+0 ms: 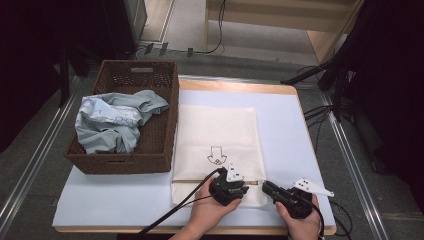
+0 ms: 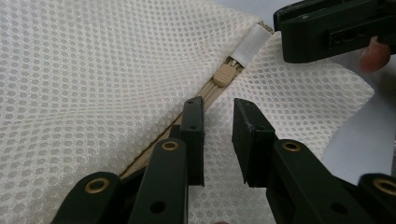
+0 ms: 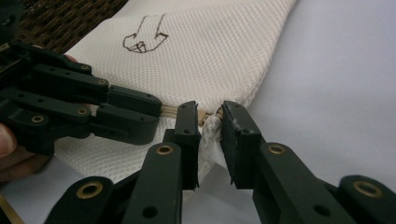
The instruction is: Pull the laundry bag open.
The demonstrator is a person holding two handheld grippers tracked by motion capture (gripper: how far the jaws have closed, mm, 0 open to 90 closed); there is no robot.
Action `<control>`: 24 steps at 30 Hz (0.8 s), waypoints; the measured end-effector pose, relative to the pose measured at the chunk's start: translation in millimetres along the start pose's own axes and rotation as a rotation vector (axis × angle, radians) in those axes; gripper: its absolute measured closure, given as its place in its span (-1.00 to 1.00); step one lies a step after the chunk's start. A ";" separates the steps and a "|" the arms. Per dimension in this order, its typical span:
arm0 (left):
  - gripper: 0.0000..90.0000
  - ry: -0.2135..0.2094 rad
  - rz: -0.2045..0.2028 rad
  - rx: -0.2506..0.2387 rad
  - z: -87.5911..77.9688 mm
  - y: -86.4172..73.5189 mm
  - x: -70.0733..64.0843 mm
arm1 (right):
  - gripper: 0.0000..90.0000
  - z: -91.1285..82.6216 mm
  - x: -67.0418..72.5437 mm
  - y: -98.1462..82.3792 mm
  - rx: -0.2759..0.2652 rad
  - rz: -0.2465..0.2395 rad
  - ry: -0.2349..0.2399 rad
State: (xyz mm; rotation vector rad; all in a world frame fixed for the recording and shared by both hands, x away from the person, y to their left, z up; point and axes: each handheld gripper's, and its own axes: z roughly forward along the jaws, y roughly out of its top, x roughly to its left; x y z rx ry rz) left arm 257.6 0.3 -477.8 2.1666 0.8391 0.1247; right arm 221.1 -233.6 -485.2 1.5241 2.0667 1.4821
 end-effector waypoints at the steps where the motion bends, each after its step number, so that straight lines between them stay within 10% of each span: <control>1: 0.68 0.005 0.005 -0.001 0.3 -0.2 -0.4 | 0.71 0.7 -2.1 -0.5 0.012 0.017 0.000; 14: 0.70 0.006 0.003 -0.008 -0.5 -2.4 -0.6 | 0.45 3.4 -14.4 -4.2 0.057 0.135 -0.055; 24: 0.70 0.012 0.010 -0.010 -0.5 -3.1 -1.5 | 0.36 11.4 -16.6 0.4 0.068 0.230 0.003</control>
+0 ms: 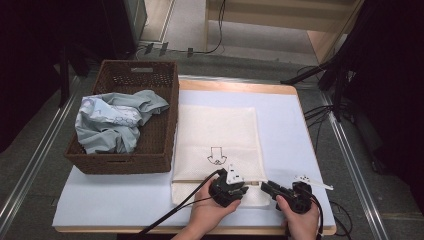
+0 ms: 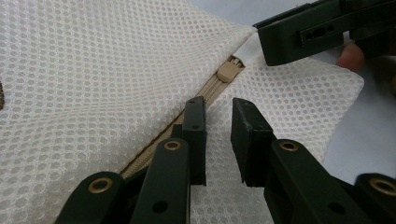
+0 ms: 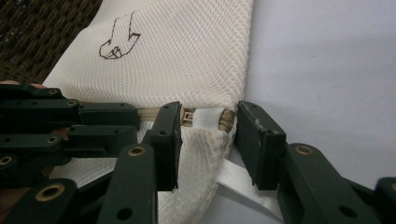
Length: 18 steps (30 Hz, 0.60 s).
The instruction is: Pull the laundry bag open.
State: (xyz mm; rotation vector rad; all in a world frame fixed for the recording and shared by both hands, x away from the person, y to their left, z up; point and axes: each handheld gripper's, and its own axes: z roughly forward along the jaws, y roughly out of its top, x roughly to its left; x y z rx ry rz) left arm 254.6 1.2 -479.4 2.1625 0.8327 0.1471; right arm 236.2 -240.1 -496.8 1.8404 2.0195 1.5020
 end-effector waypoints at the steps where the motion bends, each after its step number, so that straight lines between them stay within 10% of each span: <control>1: 0.70 0.000 0.000 0.000 0.0 0.0 0.0 | 0.36 0.1 -0.6 0.2 0.001 0.012 0.008; 18: 0.65 -0.033 -0.023 -0.009 0.1 -0.3 2.7 | 0.66 5.7 -2.6 1.6 0.070 0.025 0.090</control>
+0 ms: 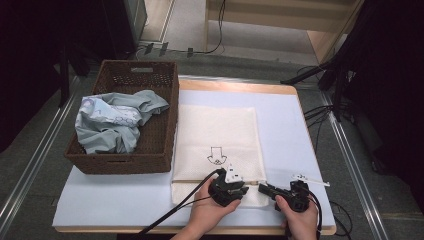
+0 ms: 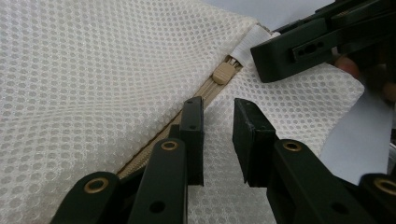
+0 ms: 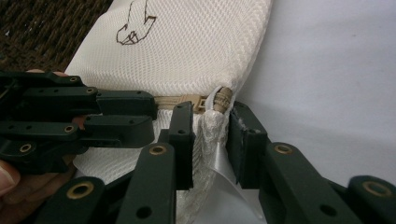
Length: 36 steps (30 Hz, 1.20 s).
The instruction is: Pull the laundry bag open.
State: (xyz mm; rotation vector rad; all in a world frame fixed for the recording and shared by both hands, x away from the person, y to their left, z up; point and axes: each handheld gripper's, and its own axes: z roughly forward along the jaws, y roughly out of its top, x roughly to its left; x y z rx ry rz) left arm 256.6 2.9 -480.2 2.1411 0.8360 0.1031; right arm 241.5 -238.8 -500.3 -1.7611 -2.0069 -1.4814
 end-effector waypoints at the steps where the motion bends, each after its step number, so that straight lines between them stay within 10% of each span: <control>1: 0.65 -0.002 -0.001 0.000 0.0 0.1 0.2 | 0.71 0.6 0.1 0.1 0.002 -0.004 -0.001; 17: 0.54 -0.123 -0.084 -0.020 -3.3 2.9 13.3 | 0.88 -6.4 37.5 -3.3 -0.141 -0.398 -0.032; 36: 0.48 -0.308 -0.230 -0.066 -2.9 7.8 26.7 | 0.89 -8.1 39.8 -4.9 -0.166 -0.464 -0.013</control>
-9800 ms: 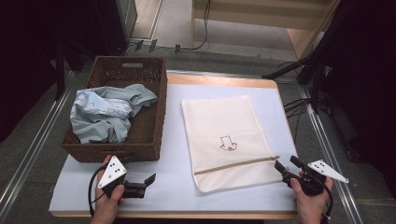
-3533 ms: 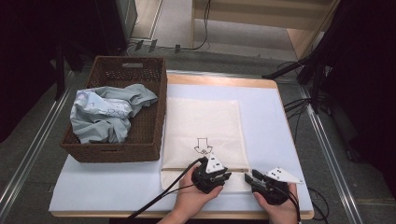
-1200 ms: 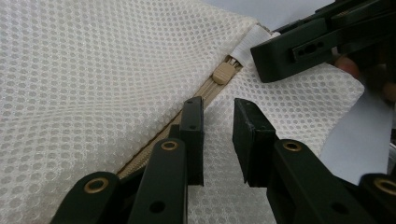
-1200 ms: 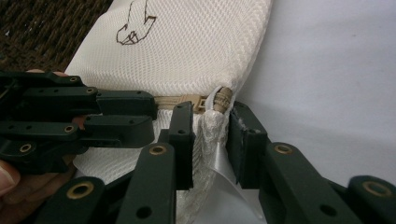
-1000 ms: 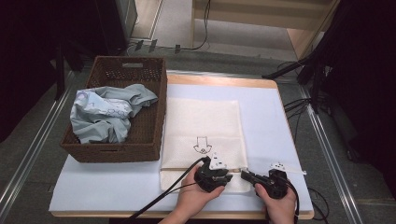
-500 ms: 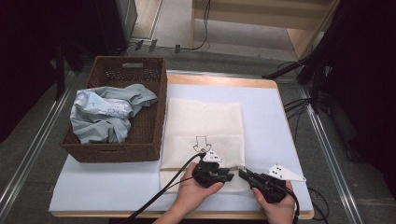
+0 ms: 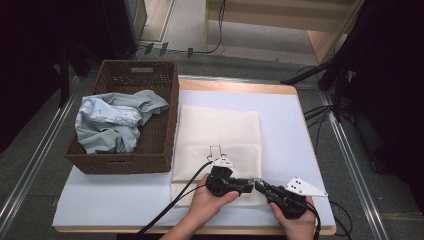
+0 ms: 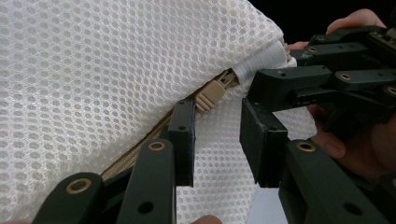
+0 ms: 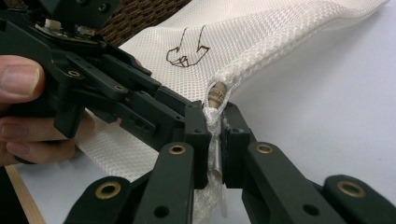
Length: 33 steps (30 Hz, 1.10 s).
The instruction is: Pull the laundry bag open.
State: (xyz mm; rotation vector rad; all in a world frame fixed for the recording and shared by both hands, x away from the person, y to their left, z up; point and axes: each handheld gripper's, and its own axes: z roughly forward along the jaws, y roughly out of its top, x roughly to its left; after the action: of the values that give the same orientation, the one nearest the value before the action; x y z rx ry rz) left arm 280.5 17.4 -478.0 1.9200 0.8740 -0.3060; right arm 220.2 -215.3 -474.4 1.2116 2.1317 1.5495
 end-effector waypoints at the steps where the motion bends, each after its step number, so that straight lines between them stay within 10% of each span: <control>1: 0.51 -0.002 -0.001 0.000 0.0 0.0 1.1 | 0.89 -0.1 0.3 0.0 -0.001 0.000 -0.001; 13: 0.78 -0.093 -0.069 -0.051 -6.2 0.2 6.6 | 0.89 0.4 -0.4 -1.3 0.002 0.002 -0.006; 33: 0.96 -0.019 -0.033 -0.020 -4.6 -0.9 1.0 | 0.89 1.9 3.3 -0.4 0.019 0.058 -0.042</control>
State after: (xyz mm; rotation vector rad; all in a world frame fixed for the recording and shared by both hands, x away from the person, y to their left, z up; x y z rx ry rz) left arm 279.9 22.0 -476.8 1.8826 0.8937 -0.3341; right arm 219.2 -211.6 -474.6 1.3121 2.1068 1.5168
